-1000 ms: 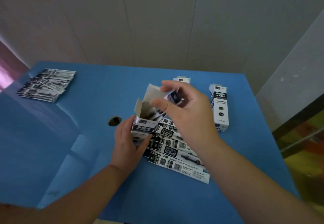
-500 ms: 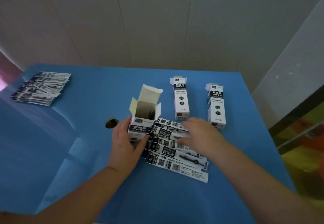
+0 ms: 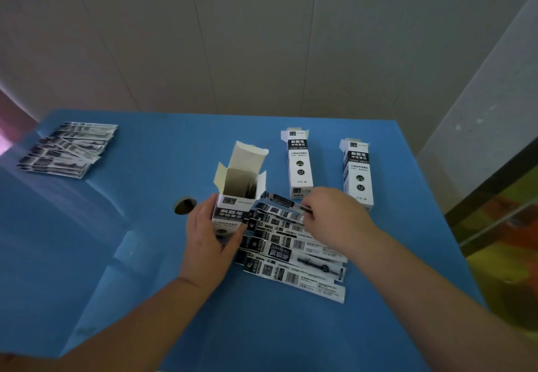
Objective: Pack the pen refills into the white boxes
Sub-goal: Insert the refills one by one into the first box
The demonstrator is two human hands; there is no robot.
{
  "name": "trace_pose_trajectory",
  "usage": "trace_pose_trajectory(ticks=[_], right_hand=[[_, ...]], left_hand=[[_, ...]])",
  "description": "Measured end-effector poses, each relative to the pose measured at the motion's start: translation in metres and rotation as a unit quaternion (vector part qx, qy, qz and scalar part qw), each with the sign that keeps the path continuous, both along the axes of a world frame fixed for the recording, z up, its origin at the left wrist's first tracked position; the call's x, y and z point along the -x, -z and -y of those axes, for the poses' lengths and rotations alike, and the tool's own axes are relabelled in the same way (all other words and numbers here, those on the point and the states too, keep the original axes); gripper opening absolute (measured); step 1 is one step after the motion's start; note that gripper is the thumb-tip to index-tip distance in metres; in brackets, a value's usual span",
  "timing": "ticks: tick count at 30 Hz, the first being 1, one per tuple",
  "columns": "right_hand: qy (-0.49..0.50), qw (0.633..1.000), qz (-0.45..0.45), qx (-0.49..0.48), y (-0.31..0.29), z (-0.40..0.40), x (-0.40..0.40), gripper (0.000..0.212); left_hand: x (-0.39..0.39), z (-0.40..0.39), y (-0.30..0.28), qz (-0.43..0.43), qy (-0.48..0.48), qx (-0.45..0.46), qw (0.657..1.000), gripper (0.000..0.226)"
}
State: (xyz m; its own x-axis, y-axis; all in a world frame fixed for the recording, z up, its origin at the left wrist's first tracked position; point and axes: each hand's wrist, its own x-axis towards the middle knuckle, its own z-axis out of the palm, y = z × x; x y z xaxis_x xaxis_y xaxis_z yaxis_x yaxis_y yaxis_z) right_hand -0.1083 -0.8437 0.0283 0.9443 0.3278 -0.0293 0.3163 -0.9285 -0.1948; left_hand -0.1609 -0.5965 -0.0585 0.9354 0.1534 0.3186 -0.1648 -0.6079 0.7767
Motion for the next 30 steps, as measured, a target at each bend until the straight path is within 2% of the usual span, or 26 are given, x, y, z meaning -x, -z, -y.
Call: trace_pose_trajectory(ticks=[3,5,7,10,14,16,18,22,26,30], right_hand=[[0.036,0.996,-0.015,-0.074,-0.013,0.003,-0.001,0.02],[0.074,0.979,-0.06,-0.181,-0.026,0.006,0.002,0.016],[0.112,0.932,-0.103,-0.328,-0.04,0.009,0.008,0.01],[0.137,0.836,-0.145,-0.511,-0.064,0.009,0.018,0.007],[0.102,0.735,-0.148,-0.654,-0.092,0.0,0.029,0.009],[0.074,0.712,-0.132,-0.686,-0.1,-0.009,0.035,0.01],[0.06,0.711,-0.106,-0.693,-0.103,-0.019,0.04,0.012],[0.089,0.737,-0.055,-0.668,-0.097,-0.039,0.041,0.013],[0.108,0.795,-0.014,-0.597,-0.089,-0.052,0.038,0.007],[0.117,0.837,0.001,-0.534,-0.089,-0.057,0.034,0.006]], left_hand=[[0.0,0.001,0.001,0.004,-0.005,0.001,1.0,0.067],[-0.001,0.002,0.001,0.0,-0.009,0.007,1.0,0.066],[-0.001,0.002,0.003,0.001,-0.012,0.008,1.0,0.067],[-0.001,0.001,0.006,0.004,-0.008,0.011,1.0,0.067],[-0.001,0.0,0.006,0.036,0.008,0.002,0.999,0.07],[0.0,0.0,0.006,0.051,0.011,-0.005,0.999,0.071],[0.001,0.001,0.006,0.055,0.009,-0.02,0.998,0.069],[0.003,0.005,0.002,0.059,0.008,-0.049,0.997,0.071],[0.002,0.006,0.001,0.066,0.007,-0.076,0.995,0.07],[0.003,0.007,0.0,0.081,0.003,-0.091,0.993,0.068]])
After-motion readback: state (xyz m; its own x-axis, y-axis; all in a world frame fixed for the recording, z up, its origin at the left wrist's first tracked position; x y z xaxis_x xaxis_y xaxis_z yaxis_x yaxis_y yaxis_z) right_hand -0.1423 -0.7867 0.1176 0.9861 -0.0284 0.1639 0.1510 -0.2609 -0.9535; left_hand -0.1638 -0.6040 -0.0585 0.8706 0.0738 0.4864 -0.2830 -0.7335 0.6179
